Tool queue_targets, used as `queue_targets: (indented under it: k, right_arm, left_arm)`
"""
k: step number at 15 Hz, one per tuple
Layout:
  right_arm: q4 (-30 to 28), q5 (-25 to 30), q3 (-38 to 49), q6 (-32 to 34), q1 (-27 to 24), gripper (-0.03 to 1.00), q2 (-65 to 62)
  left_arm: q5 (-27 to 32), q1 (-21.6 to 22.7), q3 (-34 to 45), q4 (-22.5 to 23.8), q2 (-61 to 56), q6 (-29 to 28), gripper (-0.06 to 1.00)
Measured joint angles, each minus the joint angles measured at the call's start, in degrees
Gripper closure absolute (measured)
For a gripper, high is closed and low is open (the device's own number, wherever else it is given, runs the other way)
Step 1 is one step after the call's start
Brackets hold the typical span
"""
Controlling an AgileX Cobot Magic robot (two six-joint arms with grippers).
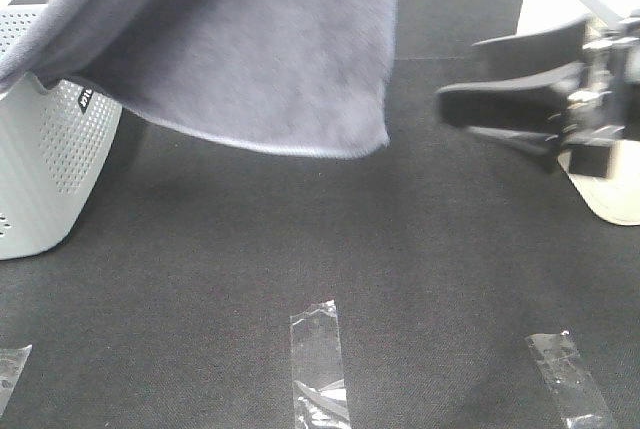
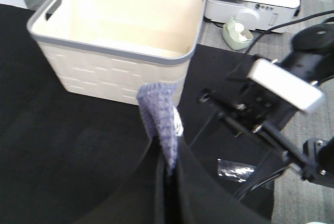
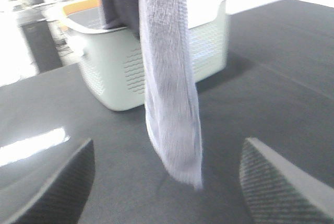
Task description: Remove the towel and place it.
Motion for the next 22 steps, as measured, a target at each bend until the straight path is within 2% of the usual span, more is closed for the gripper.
queue_targets:
  k: [1, 2, 3, 8, 10, 13, 15, 18, 22]
  right_arm:
    - [0.3, -0.2, -0.7, -2.6, 1.9, 0.24, 3.5]
    - [0.3, -0.2, -0.7, -2.6, 1.9, 0.24, 3.5]
    - [0.5, -2.0, -3.2, -3.5, 5.1, 0.24, 9.4]
    - [0.9, -3.6, -5.3, -3.4, 5.3, 0.24, 16.2]
    - [1.0, -2.9, -8.3, -3.4, 5.4, 0.24, 20.5]
    - [1.3, 1.2, -11.6, -3.4, 5.4, 0.26, 25.7]
    - [1.3, 1.6, -12.1, -3.4, 5.4, 0.33, 28.9]
    - [1.2, 8.6, -12.3, -4.9, 5.4, 0.43, 30.7]
    - [1.2, 8.9, -12.3, -5.0, 5.4, 0.67, 30.7]
  left_arm:
    - [0.0, -1.1, 0.0, 0.0, 0.7, 0.0, 0.94]
    - [0.0, -1.1, 0.0, 0.0, 0.7, 0.0, 0.94]
    - [0.1, -3.2, 0.0, 0.0, 2.5, 0.0, 0.94]
    - [0.2, -4.1, 0.0, 0.2, 3.6, 0.0, 0.94]
    - [0.2, -4.1, 0.0, 0.1, 3.6, 0.0, 0.94]
    - [0.2, -4.1, 0.0, 0.1, 3.6, 0.0, 0.94]
    - [0.2, -4.1, 0.0, 0.1, 3.6, 0.1, 0.94]
    - [-0.4, -4.1, 0.0, 0.2, 3.7, 0.1, 0.94]
    - [-1.1, -4.1, 0.0, 0.4, 5.0, 0.1, 0.94]
